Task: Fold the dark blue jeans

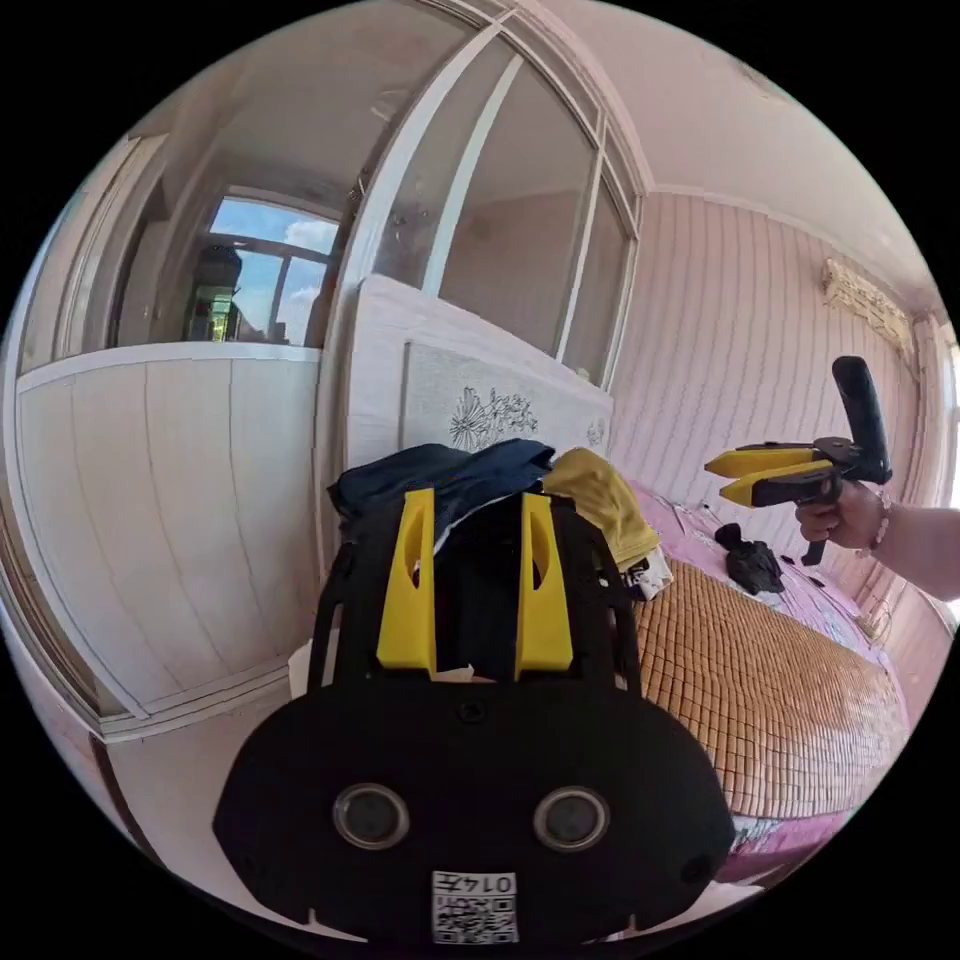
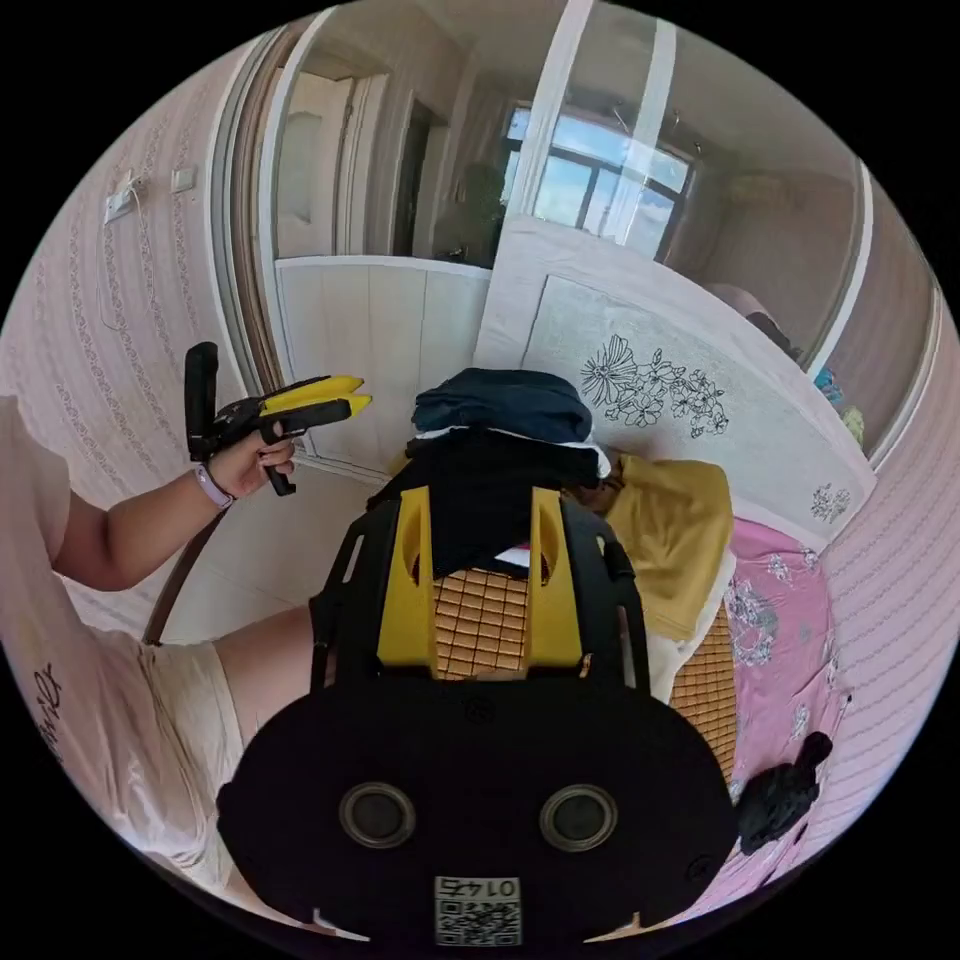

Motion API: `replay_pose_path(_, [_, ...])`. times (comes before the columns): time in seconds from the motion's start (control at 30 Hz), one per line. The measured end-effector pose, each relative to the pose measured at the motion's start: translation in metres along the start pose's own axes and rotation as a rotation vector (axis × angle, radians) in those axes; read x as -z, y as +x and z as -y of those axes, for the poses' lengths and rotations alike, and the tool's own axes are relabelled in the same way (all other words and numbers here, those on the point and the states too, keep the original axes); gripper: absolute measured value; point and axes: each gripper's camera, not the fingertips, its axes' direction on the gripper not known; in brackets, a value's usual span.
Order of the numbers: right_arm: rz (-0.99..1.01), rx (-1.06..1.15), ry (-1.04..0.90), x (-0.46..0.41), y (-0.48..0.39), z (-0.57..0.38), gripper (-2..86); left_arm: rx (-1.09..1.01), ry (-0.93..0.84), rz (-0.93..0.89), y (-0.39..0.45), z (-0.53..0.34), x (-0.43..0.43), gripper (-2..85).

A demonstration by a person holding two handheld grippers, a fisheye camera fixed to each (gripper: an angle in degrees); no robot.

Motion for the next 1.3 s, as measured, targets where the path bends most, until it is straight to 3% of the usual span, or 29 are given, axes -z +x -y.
replay_pose_path(0.23, [-0.092, 0.092, -0.152, -0.143, 0.022, 0.109, 16.3, 0.06, -0.178, -0.034, -0.049, 0.012, -0.093, 14.7])
replay_pose_path(0.37, [-0.154, 0.047, -0.251, -0.19, 0.041, 0.122, 10.6, 0.088, -0.215, 0.011, -0.057, 0.026, -0.119, 11.5])
replay_pose_path(0.47, [0.02, -0.045, -0.248, -0.174, 0.073, 0.122, 1.2, 0.055, -0.258, 0.038, -0.053, 0.04, -0.125, 8.8])
replay_pose_path(0.67, [0.095, -0.293, 0.034, -0.066, 0.143, 0.103, -0.9, -0.083, -0.21, 0.154, -0.02, 0.086, -0.106, 4.6])
replay_pose_path(0.8, [0.153, -0.422, 0.263, 0.027, 0.174, 0.066, -0.9, -0.172, -0.162, 0.124, 0.002, 0.123, -0.078, 4.2])
replay_pose_path(0.87, [0.169, -0.461, 0.414, 0.095, 0.175, 0.011, -0.9, -0.232, -0.134, 0.079, 0.021, 0.131, -0.06, 4.2])
replay_pose_path(1.03, [0.042, -0.639, 0.506, 0.187, 0.151, -0.173, -0.7, -0.449, -0.209, -0.159, 0.122, 0.121, -0.025, 4.2])
replay_pose_path(1.13, [-0.044, -0.843, 0.407, 0.194, 0.121, -0.302, -0.4, -0.564, -0.33, -0.297, 0.197, 0.081, -0.034, 3.8])
replay_pose_path(1.3, [-0.129, -1.157, 0.021, 0.134, 0.056, -0.465, -0.1, -0.701, -0.677, -0.395, 0.303, -0.028, -0.101, 2.0])
